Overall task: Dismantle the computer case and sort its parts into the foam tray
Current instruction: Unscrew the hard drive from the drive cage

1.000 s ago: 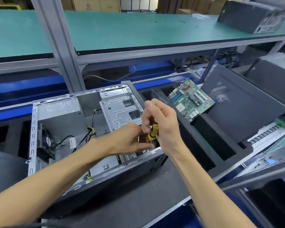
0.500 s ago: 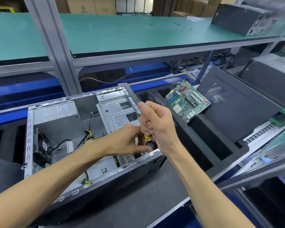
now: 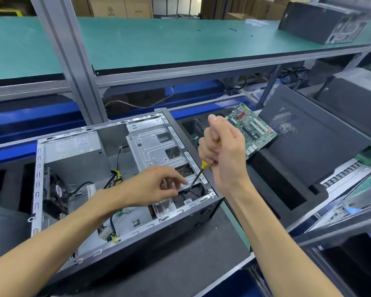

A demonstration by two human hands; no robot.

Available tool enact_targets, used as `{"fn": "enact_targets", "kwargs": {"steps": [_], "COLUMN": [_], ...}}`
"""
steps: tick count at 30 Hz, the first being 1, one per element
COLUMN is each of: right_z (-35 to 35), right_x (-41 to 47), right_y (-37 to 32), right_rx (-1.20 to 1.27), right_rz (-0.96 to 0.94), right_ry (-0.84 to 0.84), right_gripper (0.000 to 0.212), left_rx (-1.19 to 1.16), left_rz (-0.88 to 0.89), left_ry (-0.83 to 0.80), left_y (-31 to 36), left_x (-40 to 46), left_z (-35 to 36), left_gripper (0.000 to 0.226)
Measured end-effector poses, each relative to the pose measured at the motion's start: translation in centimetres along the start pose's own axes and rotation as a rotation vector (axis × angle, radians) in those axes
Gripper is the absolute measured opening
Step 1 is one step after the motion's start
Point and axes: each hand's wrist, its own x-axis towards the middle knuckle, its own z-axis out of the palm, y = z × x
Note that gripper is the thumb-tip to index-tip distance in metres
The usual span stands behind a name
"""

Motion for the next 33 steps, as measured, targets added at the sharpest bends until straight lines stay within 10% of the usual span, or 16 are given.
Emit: {"fn": "enact_targets", "kwargs": {"steps": [33], "right_z": [-1.5], "right_x": [-0.5], "right_y": [-0.2], "right_rx": [0.087], "right_rz": [0.005], "right_ry": [0.065], "right_gripper": [0.040], "left_rx": [0.088], "left_rz": [0.148], "left_ry": [-0.168], "left_y": [0.4], "left_x": [1.5], "left_z": [0.8], "left_gripper": [0.013]}}
